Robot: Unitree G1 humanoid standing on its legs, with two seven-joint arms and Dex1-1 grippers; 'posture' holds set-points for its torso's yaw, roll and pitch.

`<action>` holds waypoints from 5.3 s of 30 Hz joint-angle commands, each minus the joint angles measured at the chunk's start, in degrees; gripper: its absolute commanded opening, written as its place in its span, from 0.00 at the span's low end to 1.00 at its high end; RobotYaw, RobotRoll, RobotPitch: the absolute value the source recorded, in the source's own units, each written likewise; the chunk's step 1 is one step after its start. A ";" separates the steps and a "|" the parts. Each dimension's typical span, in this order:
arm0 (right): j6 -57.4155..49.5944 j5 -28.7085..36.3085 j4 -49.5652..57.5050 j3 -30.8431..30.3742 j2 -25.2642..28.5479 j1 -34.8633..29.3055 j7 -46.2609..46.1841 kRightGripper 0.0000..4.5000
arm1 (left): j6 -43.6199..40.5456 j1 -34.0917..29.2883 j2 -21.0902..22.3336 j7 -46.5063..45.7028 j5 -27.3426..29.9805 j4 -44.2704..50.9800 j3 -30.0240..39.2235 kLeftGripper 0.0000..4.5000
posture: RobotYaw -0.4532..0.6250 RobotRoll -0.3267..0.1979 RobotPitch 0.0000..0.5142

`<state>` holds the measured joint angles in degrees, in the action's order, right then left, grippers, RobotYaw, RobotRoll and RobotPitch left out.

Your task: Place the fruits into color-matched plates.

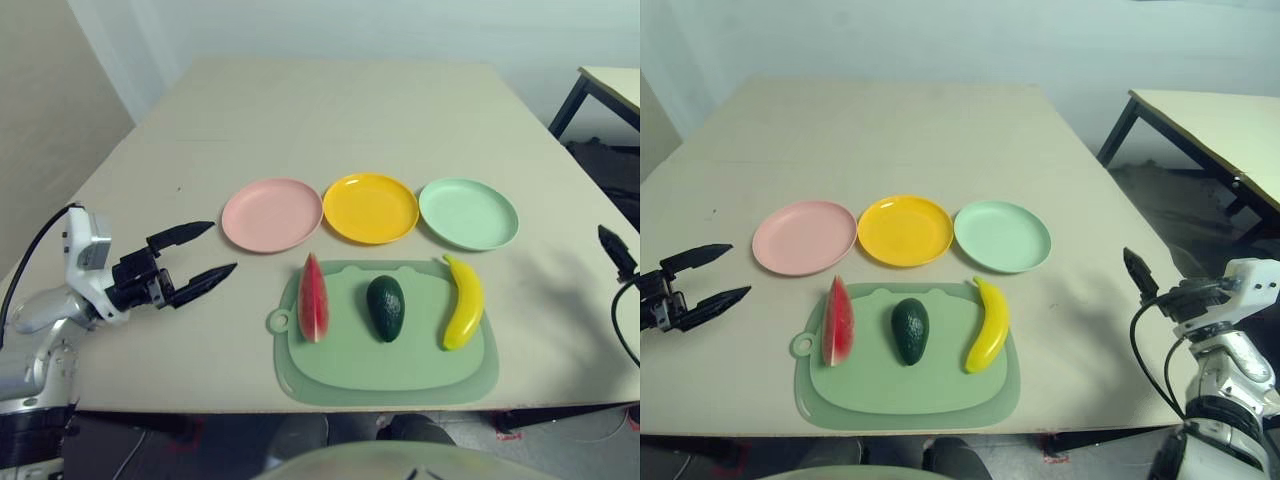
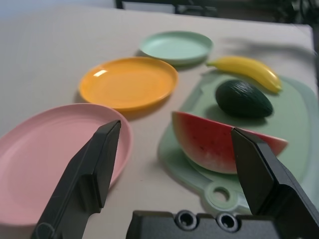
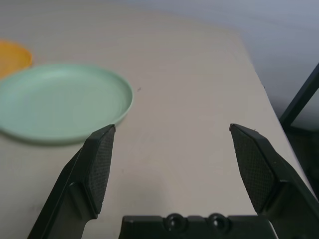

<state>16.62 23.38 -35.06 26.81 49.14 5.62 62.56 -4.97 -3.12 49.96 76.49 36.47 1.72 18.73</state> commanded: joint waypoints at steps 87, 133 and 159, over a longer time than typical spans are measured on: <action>1.92 -32.75 26.49 -57.70 1.54 35.09 29.93 0.38 | -2.89 -3.04 1.53 -5.53 -7.41 12.87 -1.42 1.00 | 0.59 0.62 0.00; -4.94 -50.80 -38.55 -57.63 -37.29 67.04 -2.60 0.73 | -22.44 -0.28 -6.18 -35.08 -8.77 23.15 -2.93 1.00 | 0.65 0.62 0.00; 20.57 -39.17 9.47 -61.05 -13.68 57.17 29.00 0.99 | -12.42 0.22 0.57 -10.73 -3.97 21.44 -3.92 1.00 | 0.62 0.62 0.00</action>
<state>39.07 -18.81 -30.97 -33.06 34.38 64.05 89.11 -18.26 -3.14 49.46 63.81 32.18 23.73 15.60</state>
